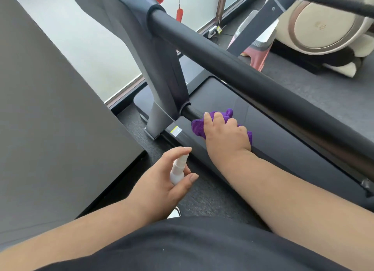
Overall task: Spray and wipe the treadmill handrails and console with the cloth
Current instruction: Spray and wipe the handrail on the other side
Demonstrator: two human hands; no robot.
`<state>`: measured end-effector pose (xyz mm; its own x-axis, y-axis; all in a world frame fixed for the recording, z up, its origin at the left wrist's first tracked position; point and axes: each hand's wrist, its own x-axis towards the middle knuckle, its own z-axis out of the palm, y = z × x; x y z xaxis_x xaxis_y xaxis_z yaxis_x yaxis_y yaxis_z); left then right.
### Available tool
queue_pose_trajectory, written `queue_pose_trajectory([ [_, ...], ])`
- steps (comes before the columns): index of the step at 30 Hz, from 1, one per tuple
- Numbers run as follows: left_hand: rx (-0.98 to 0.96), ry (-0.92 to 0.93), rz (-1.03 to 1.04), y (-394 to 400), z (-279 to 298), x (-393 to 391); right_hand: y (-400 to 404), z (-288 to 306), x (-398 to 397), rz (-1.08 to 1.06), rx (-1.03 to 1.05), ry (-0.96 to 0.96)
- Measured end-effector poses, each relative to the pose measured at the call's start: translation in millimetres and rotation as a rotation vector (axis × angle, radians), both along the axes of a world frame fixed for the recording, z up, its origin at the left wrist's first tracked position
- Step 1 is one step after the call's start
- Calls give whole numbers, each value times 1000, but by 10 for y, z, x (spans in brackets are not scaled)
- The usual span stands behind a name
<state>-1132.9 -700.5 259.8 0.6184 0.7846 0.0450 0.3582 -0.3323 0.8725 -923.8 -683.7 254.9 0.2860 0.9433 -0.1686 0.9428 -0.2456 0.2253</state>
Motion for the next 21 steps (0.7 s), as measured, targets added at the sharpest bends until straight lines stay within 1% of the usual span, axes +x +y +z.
queue_pose_trajectory([
  [5,-4,4,-3,248,-6,-174,560,-69,-230,20,22,12],
  [8,31,2,-40,364,13,-156,715,-62,-260,-14,61,68],
  [11,25,-17,-49,462,36,-101,601,-39,-167,-10,101,123],
  [14,11,-38,-74,544,27,-27,306,-31,-21,-33,181,167],
  [18,18,-42,-139,637,-19,49,-84,-55,85,-11,217,52],
  [21,20,-39,-144,719,-45,0,-31,-95,40,-3,142,-8],
])
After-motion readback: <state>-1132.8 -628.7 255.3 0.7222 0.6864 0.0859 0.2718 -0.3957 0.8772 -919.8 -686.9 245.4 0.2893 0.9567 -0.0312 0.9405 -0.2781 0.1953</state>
